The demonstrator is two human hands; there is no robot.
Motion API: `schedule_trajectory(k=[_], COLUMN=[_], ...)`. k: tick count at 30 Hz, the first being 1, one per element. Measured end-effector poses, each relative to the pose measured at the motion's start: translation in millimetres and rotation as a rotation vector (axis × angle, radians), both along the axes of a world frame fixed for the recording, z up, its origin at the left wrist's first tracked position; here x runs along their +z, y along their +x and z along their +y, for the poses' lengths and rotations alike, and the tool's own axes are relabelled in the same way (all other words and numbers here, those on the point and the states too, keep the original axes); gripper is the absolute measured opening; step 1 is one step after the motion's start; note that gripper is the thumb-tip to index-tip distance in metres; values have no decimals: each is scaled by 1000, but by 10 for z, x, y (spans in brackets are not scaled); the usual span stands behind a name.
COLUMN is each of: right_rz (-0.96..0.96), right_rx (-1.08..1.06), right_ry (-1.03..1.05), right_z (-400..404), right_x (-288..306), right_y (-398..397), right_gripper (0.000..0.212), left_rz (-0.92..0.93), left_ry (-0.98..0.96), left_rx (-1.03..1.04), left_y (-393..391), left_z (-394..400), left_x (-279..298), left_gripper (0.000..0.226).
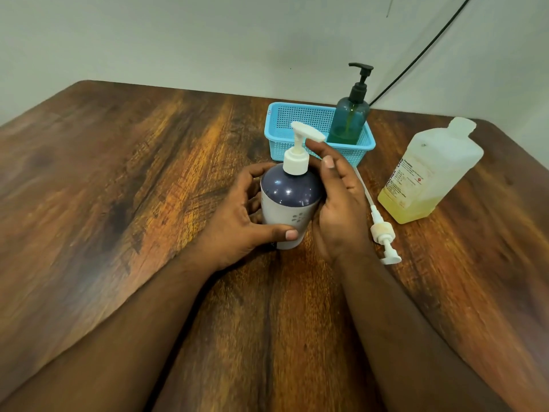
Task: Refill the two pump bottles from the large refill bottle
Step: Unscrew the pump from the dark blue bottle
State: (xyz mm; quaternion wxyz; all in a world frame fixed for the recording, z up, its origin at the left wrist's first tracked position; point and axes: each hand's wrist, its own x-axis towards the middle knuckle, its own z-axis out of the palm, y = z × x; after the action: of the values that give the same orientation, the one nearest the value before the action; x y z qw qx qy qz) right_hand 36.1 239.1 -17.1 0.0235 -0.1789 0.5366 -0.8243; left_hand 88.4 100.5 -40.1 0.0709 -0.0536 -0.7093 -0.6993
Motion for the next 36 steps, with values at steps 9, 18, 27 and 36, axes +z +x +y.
schedule_trajectory(k=[9, 18, 27, 36], right_rz=[90, 138, 343, 155], right_rx=[-10, -14, -250, -55], right_ry=[37, 109, -31, 190], right_z=[2, 11, 132, 83], right_x=[0, 49, 245, 224], right_y=[49, 85, 49, 53], right_gripper=[28, 24, 18, 41], left_rz=[3, 9, 7, 5], left_ry=[-2, -1, -11, 8], left_rx=[-4, 6, -6, -5], left_y=[7, 8, 2, 21], left_z=[1, -6, -16, -9], left_x=[2, 10, 38, 31], left_gripper=[92, 91, 86, 87])
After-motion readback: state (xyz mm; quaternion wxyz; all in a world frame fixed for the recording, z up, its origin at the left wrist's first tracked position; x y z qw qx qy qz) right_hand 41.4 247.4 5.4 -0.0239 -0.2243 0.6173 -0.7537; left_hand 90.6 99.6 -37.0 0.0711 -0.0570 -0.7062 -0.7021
